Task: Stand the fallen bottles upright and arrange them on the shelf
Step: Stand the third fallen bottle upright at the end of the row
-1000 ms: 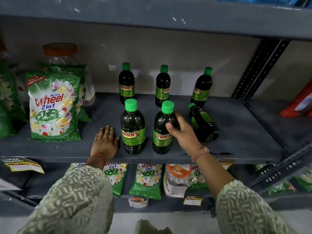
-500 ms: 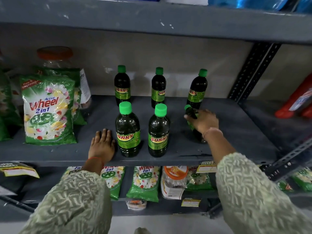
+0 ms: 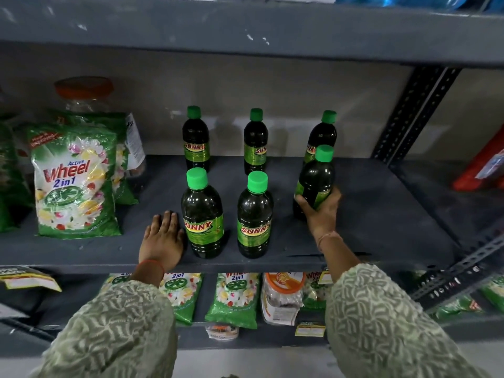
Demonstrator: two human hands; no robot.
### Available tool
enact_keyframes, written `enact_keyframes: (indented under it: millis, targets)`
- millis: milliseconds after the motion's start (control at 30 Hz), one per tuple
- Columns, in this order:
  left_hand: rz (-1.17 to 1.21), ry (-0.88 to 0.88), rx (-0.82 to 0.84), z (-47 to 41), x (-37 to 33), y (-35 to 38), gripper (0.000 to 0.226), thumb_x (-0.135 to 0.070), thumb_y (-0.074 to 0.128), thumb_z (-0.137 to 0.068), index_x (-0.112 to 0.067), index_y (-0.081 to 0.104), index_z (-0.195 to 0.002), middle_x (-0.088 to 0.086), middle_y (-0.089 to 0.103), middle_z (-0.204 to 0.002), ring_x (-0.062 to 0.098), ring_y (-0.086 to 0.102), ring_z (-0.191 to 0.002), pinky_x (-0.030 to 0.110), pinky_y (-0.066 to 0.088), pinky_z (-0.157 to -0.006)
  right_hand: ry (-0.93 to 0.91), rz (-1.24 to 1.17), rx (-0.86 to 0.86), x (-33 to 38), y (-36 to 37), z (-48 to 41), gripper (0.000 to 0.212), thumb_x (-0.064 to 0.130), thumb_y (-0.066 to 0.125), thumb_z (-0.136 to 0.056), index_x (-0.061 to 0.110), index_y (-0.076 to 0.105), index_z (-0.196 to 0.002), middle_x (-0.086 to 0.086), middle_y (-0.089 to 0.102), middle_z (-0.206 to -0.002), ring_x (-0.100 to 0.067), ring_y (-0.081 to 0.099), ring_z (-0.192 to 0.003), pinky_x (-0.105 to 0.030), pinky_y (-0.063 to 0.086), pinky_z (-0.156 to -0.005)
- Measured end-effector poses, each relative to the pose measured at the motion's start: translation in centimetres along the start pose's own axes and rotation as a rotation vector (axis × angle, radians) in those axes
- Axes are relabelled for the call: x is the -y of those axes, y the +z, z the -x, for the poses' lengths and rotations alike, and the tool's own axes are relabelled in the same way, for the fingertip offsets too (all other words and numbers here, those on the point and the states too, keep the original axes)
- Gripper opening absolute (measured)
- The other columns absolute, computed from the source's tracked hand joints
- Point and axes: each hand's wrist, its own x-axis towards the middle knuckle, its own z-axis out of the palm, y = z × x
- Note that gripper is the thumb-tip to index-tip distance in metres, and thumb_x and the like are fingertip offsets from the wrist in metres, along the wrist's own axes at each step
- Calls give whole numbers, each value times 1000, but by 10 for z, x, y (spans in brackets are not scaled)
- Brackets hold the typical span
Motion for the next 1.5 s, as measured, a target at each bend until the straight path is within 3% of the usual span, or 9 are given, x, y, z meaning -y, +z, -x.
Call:
enact_keyframes:
  millis: [167, 267, 433, 633, 800, 967, 1167, 1333, 1500]
  targets:
    - [16, -3, 1, 0, -1, -1, 55, -27, 22, -97, -11, 4, -147, 7, 2, -159, 28, 1, -147, 41, 8, -120, -30, 73, -102, 12, 3, -4, 113, 50, 81, -45, 8, 27, -135, -20, 36, -138, -34, 34, -128, -46, 29, -109]
    - [10, -7, 6, 1, 0, -2, 55, -28, 22, -97, -12, 4, -147, 6, 1, -159, 28, -1, -147, 41, 8, -121, -158, 133, -267, 33, -1, -13, 92, 56, 80, -52, 5, 46, -121, -19, 48, -124, -35, 45, -116, -45, 35, -102]
    - [61, 14, -20, -3, -4, -4, 54, -26, 22, -98, -10, 6, -146, 9, 4, -159, 28, 0, -147, 41, 7, -121, -257, 172, -149, 48, -10, -14, 64, 46, 61, -67, 2, 51, -113, -20, 55, -113, -32, 48, -111, -34, 39, -95]
    - [81, 26, -25, -3, -5, -4, 53, -25, 23, -98, -9, 10, -146, 9, 7, -159, 26, 4, -147, 40, 8, -121, -238, 243, -185, 55, -9, -12, 85, 62, 59, -66, 6, 36, -126, -21, 37, -133, -35, 32, -124, -49, 28, -103]
    - [85, 13, -22, -2, -3, -7, 53, -26, 23, -98, -9, 9, -146, 9, 6, -159, 26, 4, -147, 40, 7, -121, -283, 182, -33, 51, -13, -20, 56, 25, 70, -73, 3, 47, -119, -20, 50, -123, -34, 46, -117, -44, 38, -103]
    - [66, 6, -12, 2, -2, -3, 53, -26, 23, -98, -9, 8, -146, 9, 6, -159, 26, 3, -147, 39, 7, -121, -156, 132, -34, 48, -12, -14, 85, 40, 70, -74, 11, 24, -139, -16, 21, -150, -31, 16, -138, -45, 18, -114]
    - [77, -1, -14, 2, -2, -3, 53, -26, 22, -98, -9, 8, -146, 8, 5, -159, 25, 3, -147, 38, 7, -121, -219, 129, 27, 48, -18, -18, 50, 20, 71, -76, 7, 50, -120, -19, 55, -123, -31, 49, -116, -33, 38, -97]
    - [80, 0, -13, 2, -3, -3, 53, -26, 22, -98, -9, 8, -146, 8, 5, -159, 25, 3, -147, 38, 7, -121, -103, 135, 293, 53, -25, -32, 92, 51, 68, -63, 28, 22, -139, -7, 20, -153, -25, 19, -142, -50, 21, -116]
    - [77, 7, -27, 1, -1, -1, 53, -25, 25, -97, -9, 10, -146, 9, 8, -158, 26, 5, -147, 40, 9, -121, -200, 229, 3, 66, -13, -26, 63, 34, 74, -70, 7, 42, -118, -17, 42, -128, -32, 39, -122, -44, 35, -105]
